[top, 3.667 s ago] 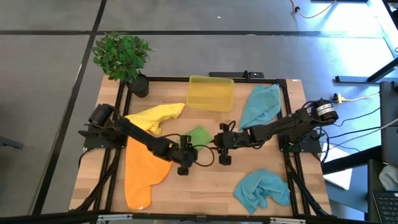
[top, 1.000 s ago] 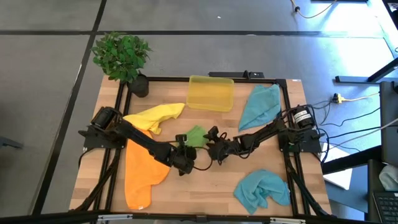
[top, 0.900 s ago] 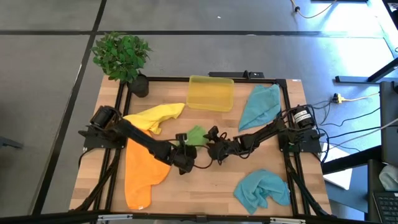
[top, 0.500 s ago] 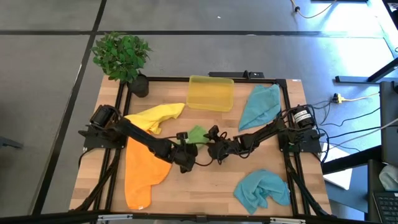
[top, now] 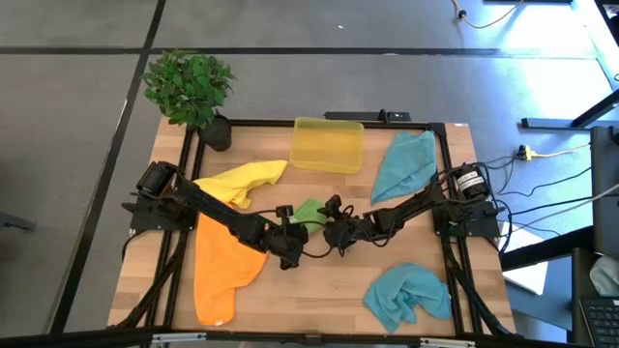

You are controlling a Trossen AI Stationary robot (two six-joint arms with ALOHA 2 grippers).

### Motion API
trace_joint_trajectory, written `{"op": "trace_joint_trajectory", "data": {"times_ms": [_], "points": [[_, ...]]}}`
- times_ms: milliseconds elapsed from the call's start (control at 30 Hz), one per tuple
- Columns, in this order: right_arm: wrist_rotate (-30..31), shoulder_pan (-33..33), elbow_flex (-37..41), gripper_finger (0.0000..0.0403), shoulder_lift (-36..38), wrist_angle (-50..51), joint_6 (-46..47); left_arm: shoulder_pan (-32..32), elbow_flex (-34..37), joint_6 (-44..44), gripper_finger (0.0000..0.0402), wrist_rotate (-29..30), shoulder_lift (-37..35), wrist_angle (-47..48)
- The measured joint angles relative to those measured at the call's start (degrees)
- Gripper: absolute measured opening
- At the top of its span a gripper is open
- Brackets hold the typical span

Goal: Fold microfiber towels
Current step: Put the green microfiber cloth into the yellow bin

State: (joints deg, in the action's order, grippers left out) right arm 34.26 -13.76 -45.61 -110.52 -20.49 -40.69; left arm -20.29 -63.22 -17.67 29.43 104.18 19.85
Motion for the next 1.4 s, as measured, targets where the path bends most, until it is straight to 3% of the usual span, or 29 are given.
{"op": "trace_joint_trajectory", "data": {"times_ms": [300, 467, 900, 1033, 1233, 1400], "points": [[-0.16, 0.04, -0.10, 0.0103, 0.00, 1.31, 2.31, -0.02, 0.00, 0.13, 0.0000, -0.23, 0.00, 0.12], [-1.05, 0.07, -0.70, 0.0018, 0.00, 2.43, 2.91, 0.24, -0.02, 1.77, 0.0014, -4.07, -0.02, 0.70], [-1.41, 0.17, -7.68, 0.0014, -0.70, 12.82, 9.98, -2.16, -0.02, 2.51, 0.0159, -4.66, -0.02, 0.27], [-1.68, 0.13, -9.21, 0.0014, -0.83, 15.16, 11.96, -3.36, -0.07, 1.38, 0.0176, -2.63, 1.74, -1.24], [-1.67, 0.13, -9.65, 0.0014, -0.79, 15.70, 12.22, -4.26, -0.04, -2.73, 0.0185, 6.61, 3.41, -1.55], [-1.64, 0.13, -9.72, 0.0014, -0.70, 15.91, 12.22, -4.76, -0.04, -4.13, 0.0189, 7.28, 3.45, -1.70]]}}
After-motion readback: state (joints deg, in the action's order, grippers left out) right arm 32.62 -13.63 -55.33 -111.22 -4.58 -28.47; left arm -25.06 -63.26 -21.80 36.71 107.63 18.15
